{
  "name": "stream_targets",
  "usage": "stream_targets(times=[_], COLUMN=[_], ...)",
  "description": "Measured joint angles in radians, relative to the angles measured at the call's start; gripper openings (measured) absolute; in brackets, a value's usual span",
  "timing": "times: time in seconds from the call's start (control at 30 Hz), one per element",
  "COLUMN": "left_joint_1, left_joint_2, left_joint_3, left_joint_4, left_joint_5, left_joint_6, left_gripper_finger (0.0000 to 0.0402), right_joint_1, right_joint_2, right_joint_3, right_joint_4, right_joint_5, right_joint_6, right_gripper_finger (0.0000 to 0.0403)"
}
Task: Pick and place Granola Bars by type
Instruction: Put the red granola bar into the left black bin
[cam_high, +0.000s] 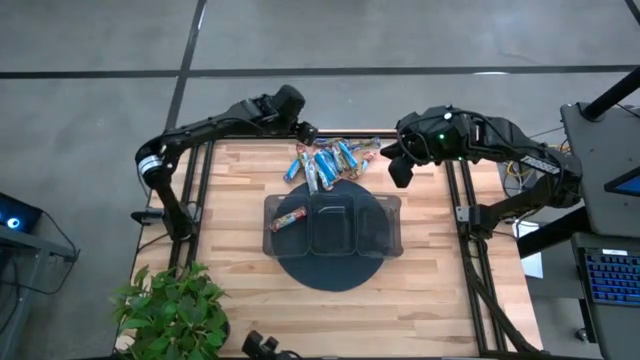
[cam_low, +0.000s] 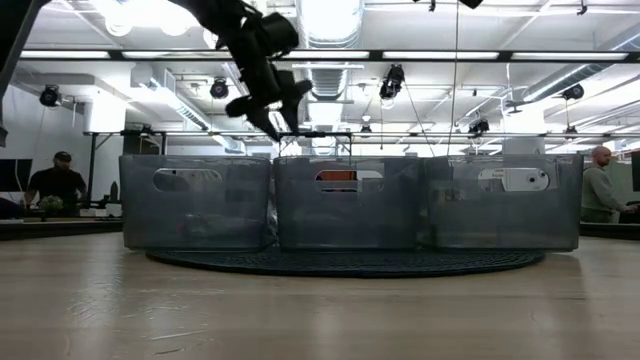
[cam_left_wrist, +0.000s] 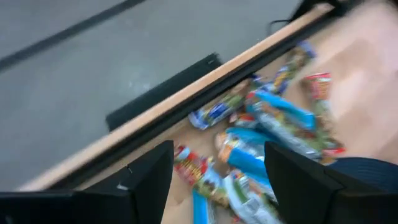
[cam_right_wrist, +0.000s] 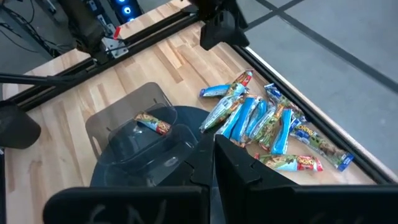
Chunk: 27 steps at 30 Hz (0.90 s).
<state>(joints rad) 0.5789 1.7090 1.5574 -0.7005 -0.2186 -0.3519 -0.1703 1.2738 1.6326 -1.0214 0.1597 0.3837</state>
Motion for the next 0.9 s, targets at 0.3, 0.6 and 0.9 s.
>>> stream_targets(times=[0.3, 0.6, 0.9], left_joint_1=[0.002, 0.007, 0.010], left_joint_2=[-0.007, -0.007, 0.005], left_joint_3=[-0.168, -0.316, -0.382], left_joint_4=[0.154, 0.340, 0.422], left_joint_5=[-0.027, -0.064, 0.022], left_joint_6=[-0.147, -0.256, -0.280], left_gripper_finger=[0.0232, 0.0232, 0.0232], right_joint_1=[0.000, 0.000, -0.001], right_joint_2=[-0.003, -0.003, -0.003], right_joint_3=[-0.007, -0.007, -0.007], right_joint_4=[0.000, 0.001, 0.001], right_joint_5=[0.000, -0.001, -0.001], right_joint_6=[0.022, 0.028, 0.028], right_gripper_finger=[0.0009, 0.0009, 0.0009])
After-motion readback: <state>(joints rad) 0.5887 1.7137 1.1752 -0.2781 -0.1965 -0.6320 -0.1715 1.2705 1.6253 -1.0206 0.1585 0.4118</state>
